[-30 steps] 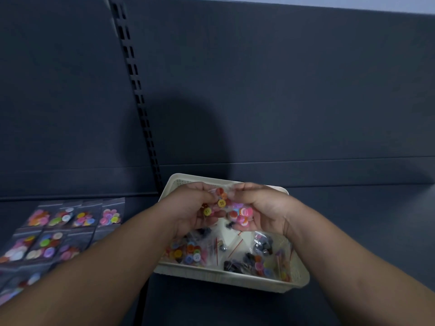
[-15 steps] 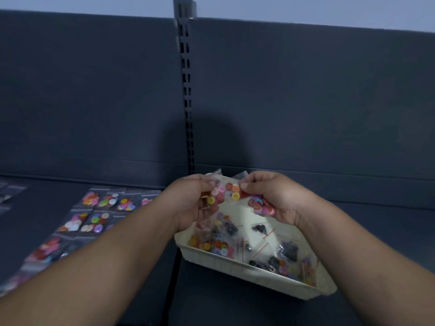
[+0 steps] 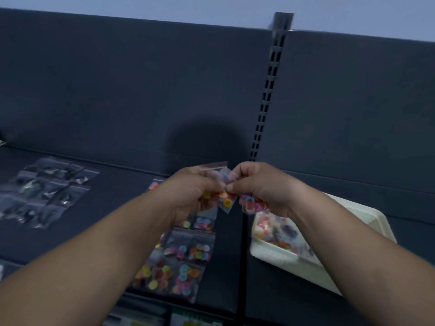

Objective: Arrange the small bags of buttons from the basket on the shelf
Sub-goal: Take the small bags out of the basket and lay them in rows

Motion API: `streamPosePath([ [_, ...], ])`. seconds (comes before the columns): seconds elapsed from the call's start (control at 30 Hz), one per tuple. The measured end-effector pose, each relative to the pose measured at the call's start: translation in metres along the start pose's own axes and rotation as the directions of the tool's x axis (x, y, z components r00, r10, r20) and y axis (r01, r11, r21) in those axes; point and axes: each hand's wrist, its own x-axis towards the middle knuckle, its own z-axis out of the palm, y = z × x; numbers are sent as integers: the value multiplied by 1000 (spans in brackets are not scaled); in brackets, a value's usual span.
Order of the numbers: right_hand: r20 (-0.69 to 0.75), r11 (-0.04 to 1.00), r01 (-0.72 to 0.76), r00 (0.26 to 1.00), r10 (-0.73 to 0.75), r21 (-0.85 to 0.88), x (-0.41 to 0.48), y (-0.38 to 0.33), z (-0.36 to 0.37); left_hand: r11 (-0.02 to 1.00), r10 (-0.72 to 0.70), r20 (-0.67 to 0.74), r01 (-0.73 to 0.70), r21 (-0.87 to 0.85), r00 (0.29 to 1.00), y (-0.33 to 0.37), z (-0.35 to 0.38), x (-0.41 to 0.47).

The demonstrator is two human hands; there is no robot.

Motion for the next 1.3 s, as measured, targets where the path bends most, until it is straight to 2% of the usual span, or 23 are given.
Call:
streamPosePath([
  [0.1, -67, 998, 28, 997, -25, 47, 18, -4, 35, 997, 43, -67, -47, -65, 997, 3, -32, -5],
  [0.2, -57, 985, -50, 997, 61, 166, 32, -3, 62, 989, 70, -171, -91, -115, 983, 7, -59, -10],
  [0.27, -30, 968, -96, 994, 106, 234, 35, -3, 78, 987, 81, -161, -101, -123, 984, 5, -75, -12],
  [0.4, -70, 954, -91, 991, 116, 285, 40, -1, 102, 996, 33, -100, -41, -83, 994, -1, -101, -14],
  [0.5, -112, 969, -123, 982, 150, 214, 45, 9, 110, 998, -39, -69, 36, -44, 997, -5, -119, -12],
  [0.6, -160, 975, -213, 962, 221, 66, 49, 22, 117, 994, -93, -74, 96, 46, 993, -12, -141, -9],
  [0.73, -194, 941, -305, 942, 274, -151, 55, 36, 135, 961, -119, -96, 139, 238, 988, -24, -169, -7],
  [0.83, -216, 909, -351, 928, 304, -224, 62, 42, 148, 917, -124, -136, 166, 363, 983, -34, -184, -5],
  [1.13, -220, 825, -408, 912, 346, -392, 78, 44, 159, 867, -255, -158, 298, 400, 954, -60, -194, 5],
  [1.23, -210, 801, -420, 907, 364, -427, 78, 46, 159, 839, -242, -166, 292, 459, 956, -65, -195, 8],
  [1.3, -218, 742, -418, 908, 357, -524, 78, 46, 161, 806, -202, -185, 271, 526, 962, -68, -196, 9],
])
